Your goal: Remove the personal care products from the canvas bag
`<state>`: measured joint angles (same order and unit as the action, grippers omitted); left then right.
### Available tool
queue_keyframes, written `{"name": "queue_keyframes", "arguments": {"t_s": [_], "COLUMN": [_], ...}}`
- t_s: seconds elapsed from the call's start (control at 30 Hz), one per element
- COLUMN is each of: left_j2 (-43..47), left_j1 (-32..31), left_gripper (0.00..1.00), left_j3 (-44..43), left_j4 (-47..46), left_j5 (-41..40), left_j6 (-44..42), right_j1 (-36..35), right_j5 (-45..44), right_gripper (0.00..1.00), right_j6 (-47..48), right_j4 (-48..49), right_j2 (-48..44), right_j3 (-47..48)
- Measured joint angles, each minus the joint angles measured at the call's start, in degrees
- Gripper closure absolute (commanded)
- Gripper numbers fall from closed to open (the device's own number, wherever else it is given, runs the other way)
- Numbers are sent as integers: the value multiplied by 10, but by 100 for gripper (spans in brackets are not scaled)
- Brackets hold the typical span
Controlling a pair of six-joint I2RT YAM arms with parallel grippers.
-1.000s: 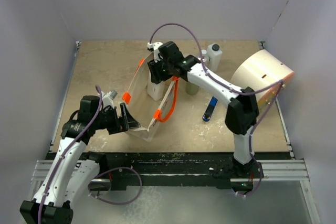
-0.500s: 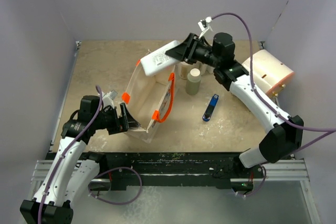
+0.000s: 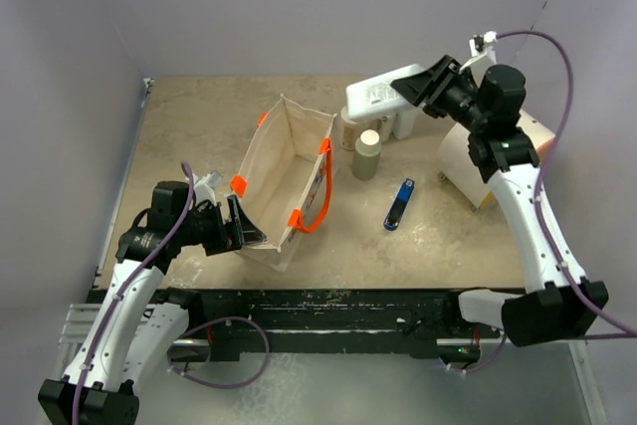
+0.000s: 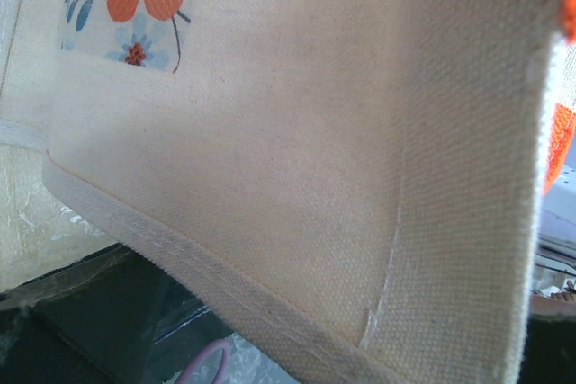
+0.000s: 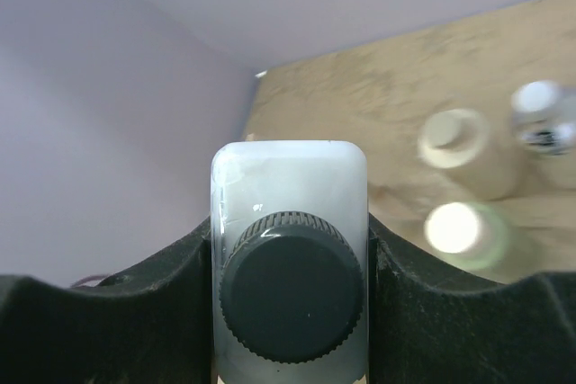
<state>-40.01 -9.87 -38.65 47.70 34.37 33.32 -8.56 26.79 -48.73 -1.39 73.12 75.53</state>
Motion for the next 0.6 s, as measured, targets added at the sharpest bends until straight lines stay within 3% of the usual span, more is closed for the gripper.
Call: {"name": "queue_keyframes", "arguments": {"t_s": [0.3,0.6], "left_j2": [-1,-3], "left_j1": [0,1], "left_gripper": [9,9], "left_j3": [0,0], "left_j4": [0,0], "left_j5": [1,2], "left_j6": [0,0], "right_j1": [2,3], "right_j5": [-220,-255], "right_gripper": [100,100], "right_j6": [237,359], "right_j4": [-170,-183], "right_j2": [-86,-69], "right_j3": [37,-21]}}
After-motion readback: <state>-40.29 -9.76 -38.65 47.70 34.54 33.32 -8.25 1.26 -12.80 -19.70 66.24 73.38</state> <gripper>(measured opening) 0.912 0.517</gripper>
